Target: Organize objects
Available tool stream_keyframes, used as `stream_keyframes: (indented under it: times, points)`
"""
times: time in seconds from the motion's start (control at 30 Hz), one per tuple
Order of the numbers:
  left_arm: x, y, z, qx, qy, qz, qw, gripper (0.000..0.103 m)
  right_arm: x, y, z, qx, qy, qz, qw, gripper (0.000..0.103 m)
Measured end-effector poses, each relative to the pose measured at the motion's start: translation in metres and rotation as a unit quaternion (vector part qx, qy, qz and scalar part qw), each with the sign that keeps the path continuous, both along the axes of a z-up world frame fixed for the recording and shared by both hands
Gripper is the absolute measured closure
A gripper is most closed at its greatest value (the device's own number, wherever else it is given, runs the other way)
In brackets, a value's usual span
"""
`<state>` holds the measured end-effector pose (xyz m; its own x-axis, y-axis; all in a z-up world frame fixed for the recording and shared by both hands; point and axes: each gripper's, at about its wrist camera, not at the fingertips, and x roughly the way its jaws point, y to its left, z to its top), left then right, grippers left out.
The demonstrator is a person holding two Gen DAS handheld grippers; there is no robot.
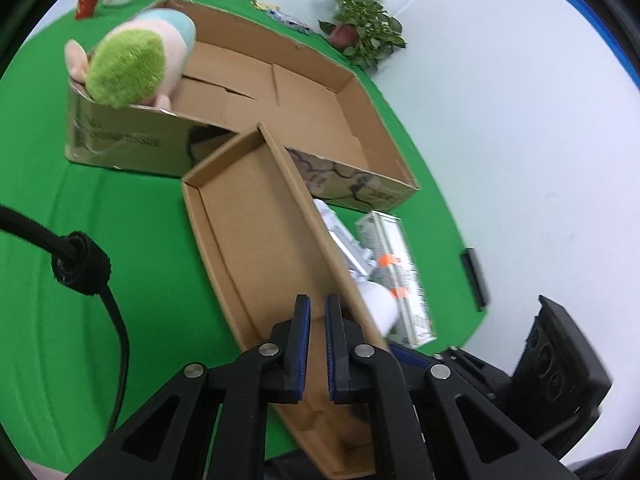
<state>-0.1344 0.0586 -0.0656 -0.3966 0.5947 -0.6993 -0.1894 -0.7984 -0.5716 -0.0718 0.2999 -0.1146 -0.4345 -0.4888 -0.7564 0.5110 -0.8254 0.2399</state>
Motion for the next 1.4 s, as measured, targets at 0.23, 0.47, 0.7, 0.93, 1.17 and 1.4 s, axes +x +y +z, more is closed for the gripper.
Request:
stream_keyframes:
  times: [0.23, 0.47, 0.7, 0.93, 1.17, 1.4]
  points:
    - [0.025, -0.032, 0.010, -0.075, 0.040, 0.051, 0.9951, 0.099, -0.008, 0.011, -0.010, -0.086, -0.059, -0.023, 0.994, 0.049]
    - [0.046, -0.069, 0.002, -0.143, 0.037, 0.090, 0.9850, 0.064, -0.015, -0.021, -0.028, -0.134, -0.125, 0.023, 0.983, 0.046]
    - [0.048, -0.072, -0.018, -0.144, 0.018, 0.086, 0.9857, 0.053, -0.004, -0.023, -0.003, -0.045, -0.005, -0.004, 0.999, 0.023]
    - [0.046, -0.050, -0.023, -0.136, 0.021, 0.065, 0.9884, 0.053, -0.003, -0.025, -0.013, -0.030, -0.015, 0.009, 0.999, 0.036]
    - [0.044, -0.062, -0.028, -0.147, 0.007, 0.074, 0.9863, 0.053, 0.017, -0.056, -0.010, -0.057, -0.010, 0.074, 0.996, 0.035]
    - [0.041, -0.057, -0.034, -0.144, 0.008, 0.056, 0.9880, 0.055, -0.005, -0.043, -0.006, -0.020, 0.018, 0.004, 1.000, 0.039]
